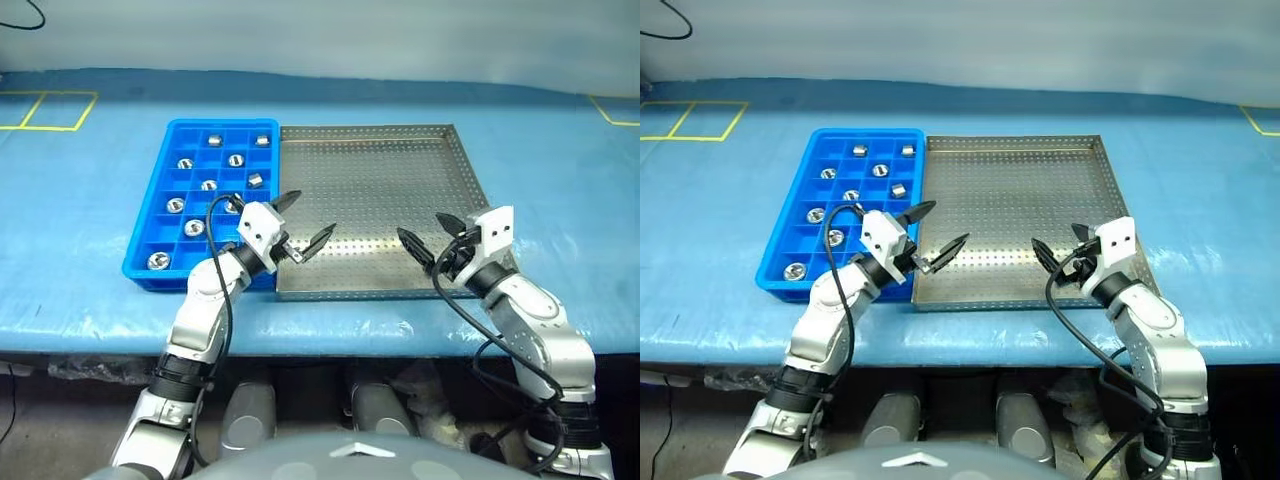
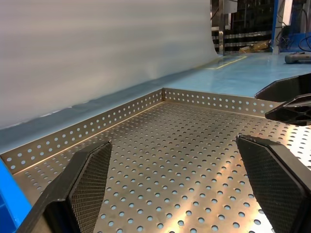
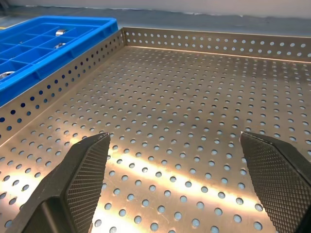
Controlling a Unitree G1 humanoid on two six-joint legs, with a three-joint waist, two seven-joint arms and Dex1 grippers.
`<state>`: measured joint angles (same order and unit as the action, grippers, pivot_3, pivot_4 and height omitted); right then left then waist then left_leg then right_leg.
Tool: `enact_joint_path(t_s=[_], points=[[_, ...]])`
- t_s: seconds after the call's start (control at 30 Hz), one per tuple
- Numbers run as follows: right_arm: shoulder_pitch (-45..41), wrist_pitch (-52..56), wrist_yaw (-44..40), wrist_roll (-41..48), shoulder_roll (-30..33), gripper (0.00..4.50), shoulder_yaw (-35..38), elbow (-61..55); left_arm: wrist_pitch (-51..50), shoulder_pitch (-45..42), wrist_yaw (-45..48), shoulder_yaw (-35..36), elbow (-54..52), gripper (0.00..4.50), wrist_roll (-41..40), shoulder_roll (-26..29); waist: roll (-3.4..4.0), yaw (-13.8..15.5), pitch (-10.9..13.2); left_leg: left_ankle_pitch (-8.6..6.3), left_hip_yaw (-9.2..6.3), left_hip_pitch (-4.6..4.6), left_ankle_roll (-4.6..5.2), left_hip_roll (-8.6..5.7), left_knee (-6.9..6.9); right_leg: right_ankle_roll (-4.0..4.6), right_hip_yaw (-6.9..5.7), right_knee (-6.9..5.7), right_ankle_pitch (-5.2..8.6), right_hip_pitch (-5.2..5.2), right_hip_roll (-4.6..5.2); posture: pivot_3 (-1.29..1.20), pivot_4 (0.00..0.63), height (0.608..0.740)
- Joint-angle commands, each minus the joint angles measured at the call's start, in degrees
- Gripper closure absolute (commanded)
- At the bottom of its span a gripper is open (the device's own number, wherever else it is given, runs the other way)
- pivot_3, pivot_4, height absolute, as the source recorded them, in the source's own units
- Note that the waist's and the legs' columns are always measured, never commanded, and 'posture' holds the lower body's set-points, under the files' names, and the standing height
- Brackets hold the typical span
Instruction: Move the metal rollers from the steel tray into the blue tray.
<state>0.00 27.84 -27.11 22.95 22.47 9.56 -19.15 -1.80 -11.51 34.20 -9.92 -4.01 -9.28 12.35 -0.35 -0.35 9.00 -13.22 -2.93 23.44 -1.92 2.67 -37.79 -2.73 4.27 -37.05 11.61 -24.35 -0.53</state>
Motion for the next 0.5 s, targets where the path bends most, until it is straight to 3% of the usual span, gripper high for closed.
enact_joint_path(t_s=[0.03,0.5], points=[[-1.27,-0.79,0.28,1.11,-0.31,0.0,0.55,-2.33,1.38,0.79,0.03,-0.32,-0.78,0.02,0.48,0.28,0.0,-0.3,0.0,0.0,0.0,0.0,0.0,-0.02,0.0,-0.01,0.03,0.0,-0.01,0.0,0.0,0.08,0.15,0.74],[-3.58,-0.92,-0.25,1.11,-0.44,0.0,-0.89,-1.01,1.17,2.08,-1.69,0.05,-1.78,0.02,2.15,0.88,-0.01,-0.15,0.01,0.0,0.02,0.05,0.0,-0.08,0.03,-0.07,0.14,0.08,-0.04,-0.03,0.02,0.11,0.15,0.74]])
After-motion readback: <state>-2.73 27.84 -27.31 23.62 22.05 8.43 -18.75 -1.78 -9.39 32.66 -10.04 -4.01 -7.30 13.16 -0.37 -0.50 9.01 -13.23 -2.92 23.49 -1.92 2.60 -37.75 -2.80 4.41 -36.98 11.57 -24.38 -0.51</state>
